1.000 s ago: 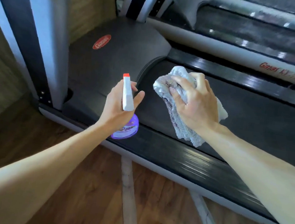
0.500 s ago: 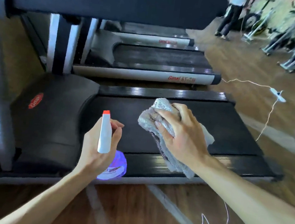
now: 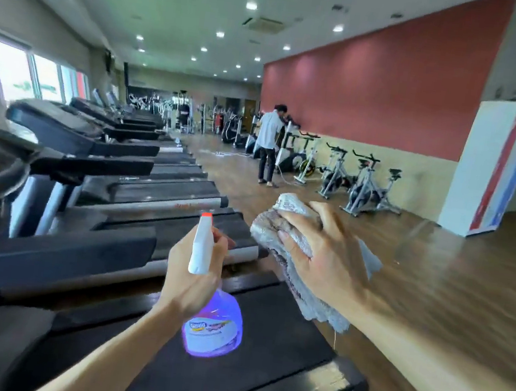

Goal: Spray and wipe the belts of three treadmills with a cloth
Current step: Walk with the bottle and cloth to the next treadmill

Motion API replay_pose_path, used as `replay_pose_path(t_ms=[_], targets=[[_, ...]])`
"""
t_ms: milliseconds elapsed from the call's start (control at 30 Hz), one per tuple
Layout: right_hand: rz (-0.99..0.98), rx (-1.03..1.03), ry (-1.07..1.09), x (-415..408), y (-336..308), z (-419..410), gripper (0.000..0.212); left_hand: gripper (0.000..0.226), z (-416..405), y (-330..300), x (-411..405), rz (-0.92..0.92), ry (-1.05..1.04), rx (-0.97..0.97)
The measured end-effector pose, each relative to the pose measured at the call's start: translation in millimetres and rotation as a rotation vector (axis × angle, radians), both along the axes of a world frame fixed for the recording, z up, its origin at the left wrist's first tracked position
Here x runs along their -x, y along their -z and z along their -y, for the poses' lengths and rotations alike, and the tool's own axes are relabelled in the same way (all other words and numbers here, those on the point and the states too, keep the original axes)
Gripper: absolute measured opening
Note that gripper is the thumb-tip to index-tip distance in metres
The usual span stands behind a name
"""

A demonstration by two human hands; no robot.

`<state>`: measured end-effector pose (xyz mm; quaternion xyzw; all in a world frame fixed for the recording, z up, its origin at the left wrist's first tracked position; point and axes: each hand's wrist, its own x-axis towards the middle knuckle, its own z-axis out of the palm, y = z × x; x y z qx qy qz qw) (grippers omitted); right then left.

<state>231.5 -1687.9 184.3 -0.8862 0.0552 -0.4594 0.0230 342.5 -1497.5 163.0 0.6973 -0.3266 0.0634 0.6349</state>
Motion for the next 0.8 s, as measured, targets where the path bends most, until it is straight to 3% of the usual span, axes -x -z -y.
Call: replay_pose_path(t_ms=[167,300,600,800], targets=[[0.13,0.057,0.2,85,-140,42,0.041,0.028,58,-145,30,0.154,0.124,0.139],[0.161,0.071,0.3,134,-202,57,0.043,0.025,96,-216,42,0.147,0.211,0.156],[0.137,0.116,0.548,106,-230,116,0.044,0.027,200,-257,23,0.231,0.364,0.207],[0.128,0.197,0.701,76,-236,168,0.044,0.03,265,-255,-23,0.36,0.432,0.129]])
